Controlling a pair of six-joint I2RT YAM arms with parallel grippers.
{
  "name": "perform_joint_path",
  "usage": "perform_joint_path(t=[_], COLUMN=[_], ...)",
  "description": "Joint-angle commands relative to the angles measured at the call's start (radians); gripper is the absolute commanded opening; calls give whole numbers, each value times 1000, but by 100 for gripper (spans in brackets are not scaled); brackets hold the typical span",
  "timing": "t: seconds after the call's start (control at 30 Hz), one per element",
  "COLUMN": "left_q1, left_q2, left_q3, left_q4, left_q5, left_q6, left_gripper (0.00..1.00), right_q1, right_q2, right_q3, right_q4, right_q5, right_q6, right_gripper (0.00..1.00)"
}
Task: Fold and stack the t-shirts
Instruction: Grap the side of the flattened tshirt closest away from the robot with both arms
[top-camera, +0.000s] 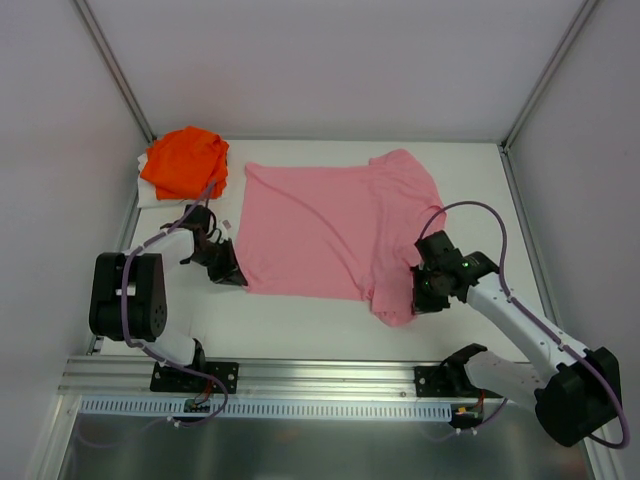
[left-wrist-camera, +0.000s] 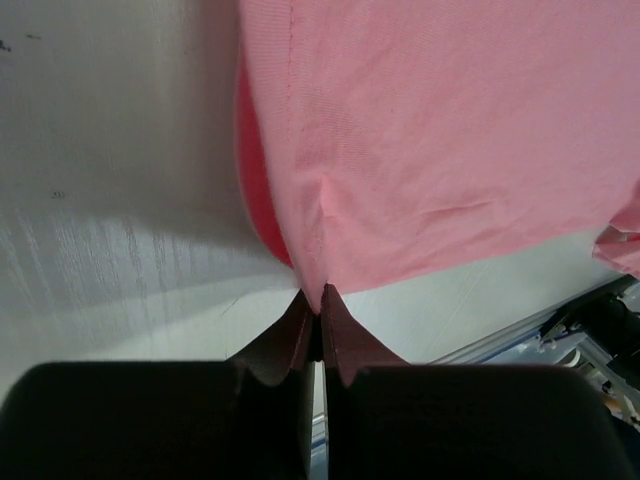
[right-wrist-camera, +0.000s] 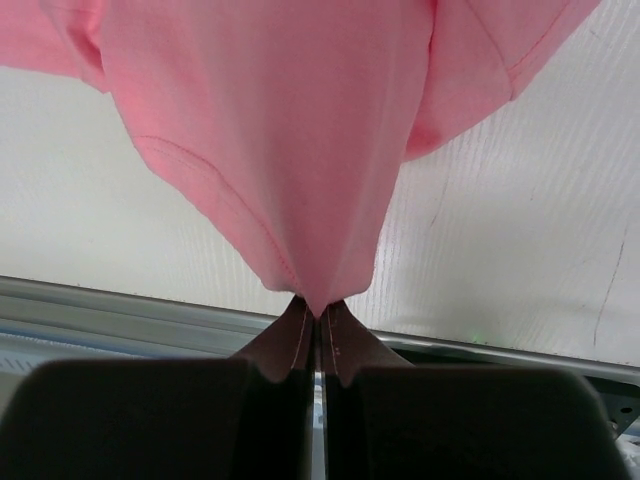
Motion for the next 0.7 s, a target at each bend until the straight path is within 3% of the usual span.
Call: perform_joint_path(t=[0.0,0.43,0.67], left_q1=[4,4,4], left_q2=[-66,-233,-308], left_q3=[44,163,113], left_q4=[-66,-240,-260], left_q5=[7,-7,1], left_q6=[25,25,-2], left_gripper=[0,0,0], right_q1=[-9,-54,-54], right_q2=[-28,-76,-133], right_q3=[48,178,192], right_q4=[-28,-131,-220], right_q5=[19,60,39], right_q6=[-9,-13,-9], right_gripper=[0,0,0])
